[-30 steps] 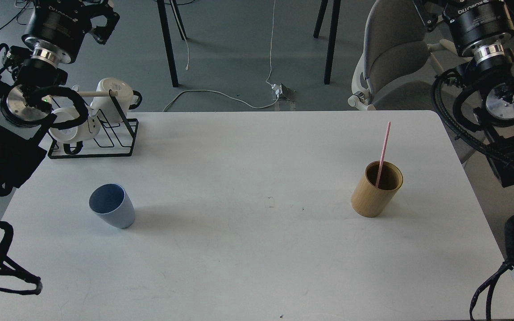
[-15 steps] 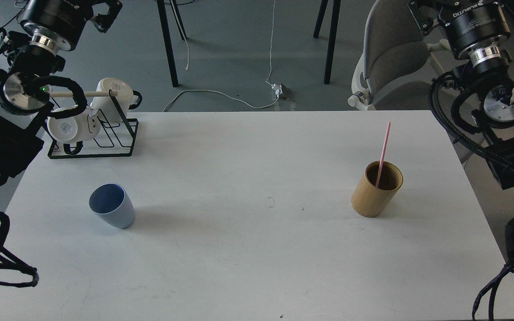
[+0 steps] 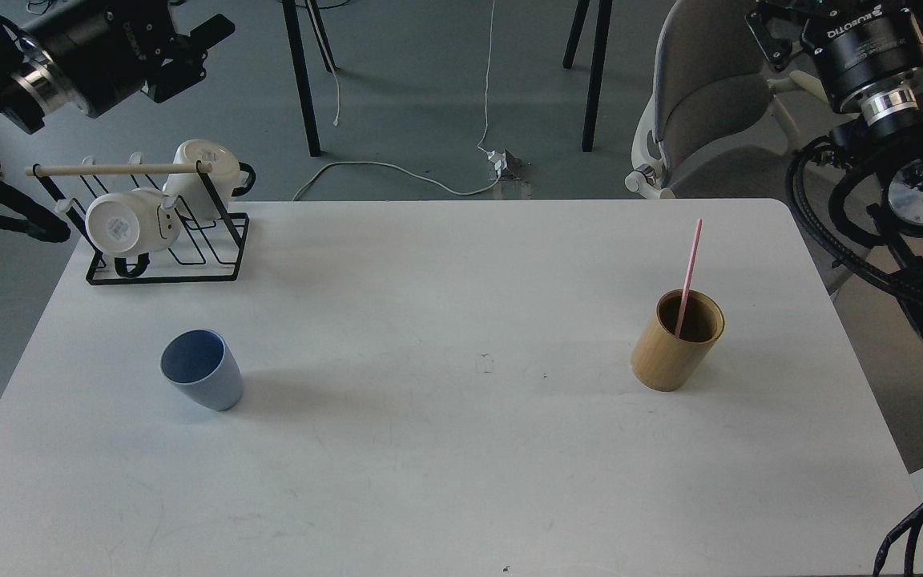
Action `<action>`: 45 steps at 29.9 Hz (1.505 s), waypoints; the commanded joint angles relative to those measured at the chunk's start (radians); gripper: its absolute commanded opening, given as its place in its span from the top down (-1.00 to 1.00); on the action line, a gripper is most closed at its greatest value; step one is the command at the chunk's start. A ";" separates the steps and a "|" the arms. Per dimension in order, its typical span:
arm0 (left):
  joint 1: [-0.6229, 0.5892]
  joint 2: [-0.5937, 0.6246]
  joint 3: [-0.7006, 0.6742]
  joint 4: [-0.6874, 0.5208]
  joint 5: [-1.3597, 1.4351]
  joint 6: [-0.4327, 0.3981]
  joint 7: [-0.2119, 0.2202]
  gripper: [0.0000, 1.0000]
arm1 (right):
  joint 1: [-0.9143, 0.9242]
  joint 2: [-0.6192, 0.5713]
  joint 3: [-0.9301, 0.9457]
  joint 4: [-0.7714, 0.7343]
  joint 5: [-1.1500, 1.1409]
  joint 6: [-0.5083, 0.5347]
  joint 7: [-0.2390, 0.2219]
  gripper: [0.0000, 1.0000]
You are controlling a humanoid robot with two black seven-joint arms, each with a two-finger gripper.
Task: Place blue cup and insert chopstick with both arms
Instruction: 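Lower the left arm from the rest pose toward the blue cup, then close the left gripper around the blue cup's side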
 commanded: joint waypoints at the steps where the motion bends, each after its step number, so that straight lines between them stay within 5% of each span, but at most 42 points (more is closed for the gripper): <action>1: 0.015 0.112 0.012 -0.149 0.254 -0.046 -0.004 -0.90 | -0.024 -0.018 0.003 0.007 0.002 0.000 0.000 -1.00; 6: 0.132 0.210 0.041 -0.317 0.548 -0.017 -0.002 -0.81 | -0.042 -0.041 0.001 0.011 0.002 0.000 0.000 -1.00; 16: 0.376 0.249 0.081 -0.257 1.142 0.176 -0.004 -0.52 | -0.053 -0.054 -0.002 0.030 0.000 0.000 -0.001 -1.00; 22: 0.436 0.239 0.119 -0.183 1.179 0.230 -0.064 -0.30 | -0.058 -0.055 -0.004 0.093 0.000 0.000 -0.001 -1.00; 33: 0.451 0.154 0.162 -0.148 1.182 0.227 -0.065 -0.16 | -0.062 -0.057 -0.030 0.151 -0.002 0.000 0.000 -1.00; 40: 0.456 0.127 0.162 -0.104 1.189 0.218 -0.068 0.70 | -0.062 -0.078 -0.027 0.163 -0.002 0.000 0.000 -1.00; 45: 0.454 0.129 0.162 -0.104 1.190 0.218 -0.076 0.93 | -0.062 -0.092 -0.028 0.162 -0.002 0.000 0.002 -1.00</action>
